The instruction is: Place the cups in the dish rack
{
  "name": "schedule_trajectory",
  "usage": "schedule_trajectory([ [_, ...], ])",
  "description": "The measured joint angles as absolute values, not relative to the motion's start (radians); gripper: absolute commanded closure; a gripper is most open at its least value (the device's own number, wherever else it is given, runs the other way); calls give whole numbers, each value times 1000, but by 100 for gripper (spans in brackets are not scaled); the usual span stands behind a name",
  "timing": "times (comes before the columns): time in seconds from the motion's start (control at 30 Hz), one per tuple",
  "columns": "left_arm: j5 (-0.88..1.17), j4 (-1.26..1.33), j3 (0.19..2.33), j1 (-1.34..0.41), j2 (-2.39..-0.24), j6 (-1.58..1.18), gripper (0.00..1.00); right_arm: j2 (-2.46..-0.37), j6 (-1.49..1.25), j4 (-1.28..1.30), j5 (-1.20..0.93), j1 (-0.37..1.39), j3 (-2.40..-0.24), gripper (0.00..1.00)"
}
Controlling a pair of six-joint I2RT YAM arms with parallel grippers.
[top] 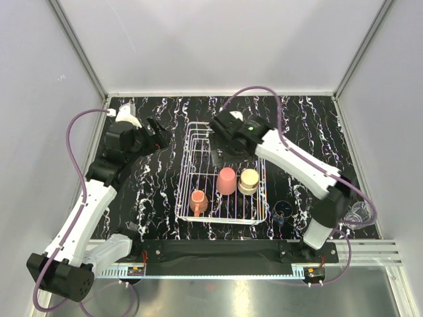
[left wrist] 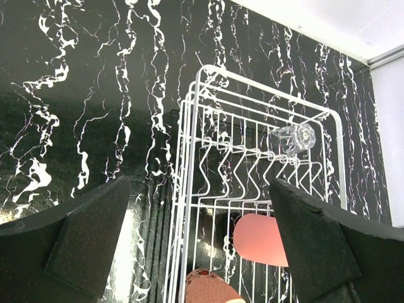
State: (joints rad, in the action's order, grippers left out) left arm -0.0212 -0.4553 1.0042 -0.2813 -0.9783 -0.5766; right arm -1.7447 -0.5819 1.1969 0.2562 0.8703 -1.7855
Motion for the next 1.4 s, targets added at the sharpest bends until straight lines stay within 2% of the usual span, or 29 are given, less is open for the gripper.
schedule_trajectory([
  [0.27, -31, -426, 992, -448, -933, -533, 16, -1504, -682, 1192, 366, 807, -1623, 2],
  [0.57, -33, -424, 1035, -794, -960, -416, 28, -1312, -701, 1164, 403, 406, -1238, 4],
  [0.73, -37, -432, 1180, -1008, -1136, -361, 32, -1177, -699, 1083, 365, 246, -1082, 5],
  [0.97, -21, -477, 1410, -1227, -1466, -301, 35, -1085, -691, 1014, 328, 102, -1022, 9],
  [1.17, 17, -571, 1623, -1279, -1724, -283, 36, -1010, -673, 983, 287, -72, -953, 10],
  [1.4, 18, -676, 1823, -1281, -1939, -279, 36, -1000, -670, 961, 241, -179, -947, 11],
])
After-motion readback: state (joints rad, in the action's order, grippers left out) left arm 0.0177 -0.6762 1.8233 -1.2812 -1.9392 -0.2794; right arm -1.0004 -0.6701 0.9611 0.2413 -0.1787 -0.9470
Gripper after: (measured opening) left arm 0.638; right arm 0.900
